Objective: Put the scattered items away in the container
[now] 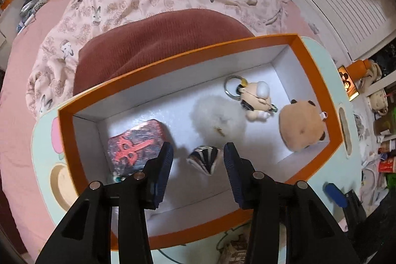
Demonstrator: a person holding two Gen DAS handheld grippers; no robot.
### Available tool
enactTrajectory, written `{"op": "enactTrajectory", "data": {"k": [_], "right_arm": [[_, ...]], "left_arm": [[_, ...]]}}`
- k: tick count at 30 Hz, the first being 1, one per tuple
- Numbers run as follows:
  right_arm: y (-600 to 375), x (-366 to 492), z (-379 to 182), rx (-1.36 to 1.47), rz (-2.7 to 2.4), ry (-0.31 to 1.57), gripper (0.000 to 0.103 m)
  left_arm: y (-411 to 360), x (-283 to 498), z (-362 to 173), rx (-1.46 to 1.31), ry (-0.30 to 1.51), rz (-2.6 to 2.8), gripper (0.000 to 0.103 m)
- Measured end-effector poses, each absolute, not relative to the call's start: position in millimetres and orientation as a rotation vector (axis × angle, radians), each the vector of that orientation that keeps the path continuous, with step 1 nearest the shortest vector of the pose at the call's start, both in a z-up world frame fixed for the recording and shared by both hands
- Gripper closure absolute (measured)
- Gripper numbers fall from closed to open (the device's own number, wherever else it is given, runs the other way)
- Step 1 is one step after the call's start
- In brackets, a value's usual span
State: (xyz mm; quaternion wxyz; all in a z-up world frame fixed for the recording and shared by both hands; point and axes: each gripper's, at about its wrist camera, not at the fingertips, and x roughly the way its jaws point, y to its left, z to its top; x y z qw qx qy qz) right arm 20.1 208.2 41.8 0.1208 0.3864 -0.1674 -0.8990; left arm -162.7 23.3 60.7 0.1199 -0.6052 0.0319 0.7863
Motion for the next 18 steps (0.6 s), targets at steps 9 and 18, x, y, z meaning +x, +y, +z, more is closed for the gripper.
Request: {"op": "enactTrajectory", "data": {"k": [9, 18], "right_arm": [[209.0, 19.6, 41.7, 1.130, -2.624, -0.491, 0.031], [208.9, 19.7, 41.2, 1.129, -2.625, -0.493, 0.031]], "left_arm": [[25.9, -164.1, 36.8, -1.827, 0.000, 2.169, 0.064], [5.0, -154.1, 48.6, -1.705, -0.101, 2.268, 0.067]]}}
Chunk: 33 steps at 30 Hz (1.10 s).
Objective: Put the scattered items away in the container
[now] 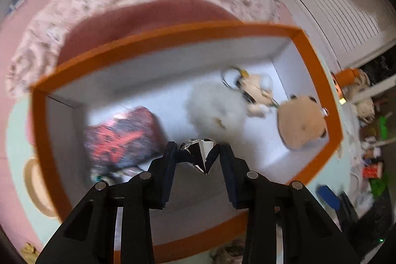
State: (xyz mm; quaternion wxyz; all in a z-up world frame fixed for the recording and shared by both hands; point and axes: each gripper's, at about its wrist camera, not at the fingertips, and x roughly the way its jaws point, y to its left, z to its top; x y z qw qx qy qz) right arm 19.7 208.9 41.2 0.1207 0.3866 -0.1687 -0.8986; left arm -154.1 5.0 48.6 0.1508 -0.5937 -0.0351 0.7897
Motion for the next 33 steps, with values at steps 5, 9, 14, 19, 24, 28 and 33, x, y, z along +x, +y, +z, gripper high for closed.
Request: {"op": "enactTrajectory", "data": {"k": [5, 9, 14, 19, 24, 28, 33], "right_arm": [[208.9, 19.7, 40.6, 1.131, -2.624, -0.495, 0.031], [209.0, 20.1, 40.7, 1.130, -2.626, -0.491, 0.031], [208.6, 21.7, 41.3, 1.132, -2.627, -0.493, 0.031], [208.4, 22.7, 41.1, 1.135, -2.627, -0.487, 0.031], [208.3, 23.5, 41.5, 1.134, -2.629, -0.485, 0.031], [208.6, 24.4, 42.4, 1.129, -2.632, -0.484, 0.031], [204.5, 25.0, 57.1, 1.072, -2.651, -0.435, 0.031]], "left_arm": [[-10.9, -110.9, 103.6, -1.414, -0.217, 2.396, 0.066], [-24.8, -59.1, 120.7, -1.217, -0.260, 2.446, 0.066], [-37.2, -23.8, 83.2, -1.226, -0.320, 2.436, 0.066], [-54.8, -5.6, 46.9, -1.251, -0.369, 2.506, 0.066], [-51.8, -1.1, 25.4, -1.261, -0.392, 2.485, 0.066], [-54.4, 4.9, 21.6, -1.159, -0.497, 2.541, 0.041], [-59.8, 19.4, 19.4, -1.015, -0.531, 2.628, 0.034]]}}
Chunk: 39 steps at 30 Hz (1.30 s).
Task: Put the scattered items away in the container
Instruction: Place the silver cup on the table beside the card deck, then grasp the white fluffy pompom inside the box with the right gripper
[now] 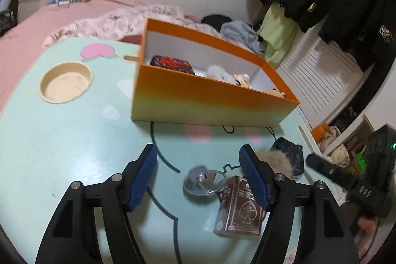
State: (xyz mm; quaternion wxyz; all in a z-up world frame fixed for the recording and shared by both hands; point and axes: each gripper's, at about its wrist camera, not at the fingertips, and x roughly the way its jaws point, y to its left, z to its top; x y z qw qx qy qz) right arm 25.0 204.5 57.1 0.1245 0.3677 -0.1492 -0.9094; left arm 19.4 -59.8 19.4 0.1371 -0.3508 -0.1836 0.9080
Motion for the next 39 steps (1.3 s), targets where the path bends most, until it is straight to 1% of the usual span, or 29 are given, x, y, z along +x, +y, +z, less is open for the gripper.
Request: {"op": "enactTrajectory", "data": {"k": [6, 9, 10, 11, 13, 17, 19, 24, 25, 27, 28, 30, 33, 39], "right_arm": [[168.9, -12.9, 110.4, 0.982, -2.580, -0.281, 0.031], [139.2, -66.6, 132.8, 1.062, -2.521, -0.208, 0.035], [129.7, -83.8, 133.2, 1.112, -2.497, -0.181, 0.044], [120.5, -100.6, 130.7, 1.171, -2.468, -0.155, 0.057], [103.1, -132.6, 116.8, 1.312, -2.424, -0.094, 0.070], [87.2, -161.4, 87.9, 1.412, -2.463, 0.060, 0.071], [87.0, -167.5, 75.6, 1.444, -2.486, 0.085, 0.070], [78.0, -183.9, 53.3, 1.562, -2.407, 0.095, 0.065], [74.1, -183.5, 52.6, 1.553, -2.417, 0.138, 0.065], [67.8, -179.1, 52.6, 1.534, -2.453, 0.218, 0.071], [66.5, -176.2, 52.1, 1.522, -2.472, 0.237, 0.072], [67.1, -171.9, 50.8, 1.497, -2.483, 0.219, 0.072], [74.7, -162.7, 59.1, 1.427, -2.486, 0.127, 0.073], [105.3, -117.1, 112.7, 1.170, -2.546, -0.073, 0.072]], "left_arm": [[-56.4, 29.5, 24.9, -0.917, -0.499, 2.678, 0.034], [-55.5, 31.2, 24.5, -0.909, -0.485, 2.697, 0.034], [-55.3, 31.7, 23.9, -0.911, -0.480, 2.702, 0.034], [-55.5, 32.9, 23.6, -0.909, -0.478, 2.706, 0.034], [-56.9, 35.4, 24.2, -0.882, -0.485, 2.710, 0.034], [-59.2, 38.9, 24.2, -0.853, -0.498, 2.712, 0.034], [-59.0, 38.9, 24.3, -0.848, -0.497, 2.709, 0.034], [-58.6, 39.4, 24.8, -0.845, -0.491, 2.713, 0.034], [-58.4, 39.5, 24.8, -0.844, -0.488, 2.713, 0.034], [-58.1, 39.3, 24.3, -0.847, -0.487, 2.713, 0.034], [-58.5, 39.0, 24.0, -0.849, -0.489, 2.712, 0.034], [-59.3, 38.9, 23.7, -0.850, -0.497, 2.710, 0.034], [-59.7, 38.8, 23.3, -0.850, -0.504, 2.709, 0.034], [-58.7, 39.1, 22.6, -0.861, -0.504, 2.710, 0.034]]}}
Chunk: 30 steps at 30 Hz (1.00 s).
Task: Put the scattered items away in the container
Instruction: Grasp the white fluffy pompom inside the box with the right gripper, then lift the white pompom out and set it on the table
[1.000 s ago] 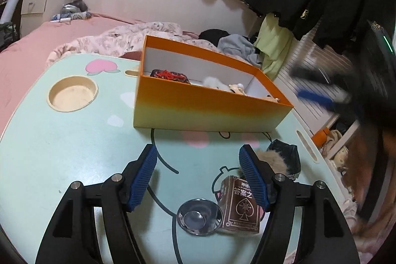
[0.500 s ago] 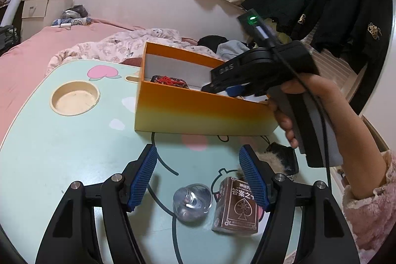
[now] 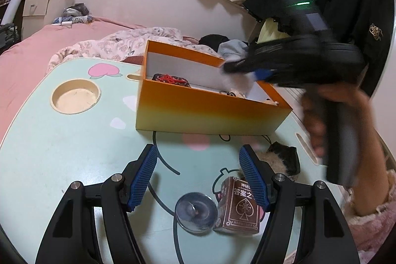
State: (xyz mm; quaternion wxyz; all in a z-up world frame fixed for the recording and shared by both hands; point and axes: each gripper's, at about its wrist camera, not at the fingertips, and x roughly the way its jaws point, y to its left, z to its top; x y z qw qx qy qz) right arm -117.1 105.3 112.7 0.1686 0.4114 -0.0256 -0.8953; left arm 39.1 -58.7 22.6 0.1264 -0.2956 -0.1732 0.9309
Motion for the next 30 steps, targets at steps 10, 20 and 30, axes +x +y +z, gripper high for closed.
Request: {"op": "enactTrajectory", "data": {"k": [10, 20, 30], "right_arm": [[191.3, -10.1, 106.1, 1.102, -2.726, -0.192, 0.071], [204.3, -2.9, 49.8, 1.265, -2.737, -0.242, 0.057], [194.3, 14.6, 52.3, 1.147, -2.703, -0.288, 0.045]], "left_arm": [[-58.6, 36.2, 20.8, -0.883, -0.511, 2.708, 0.034], [-57.0, 34.1, 19.3, -0.909, -0.491, 2.708, 0.034], [-59.3, 33.8, 18.1, -0.911, -0.507, 2.705, 0.034]]}}
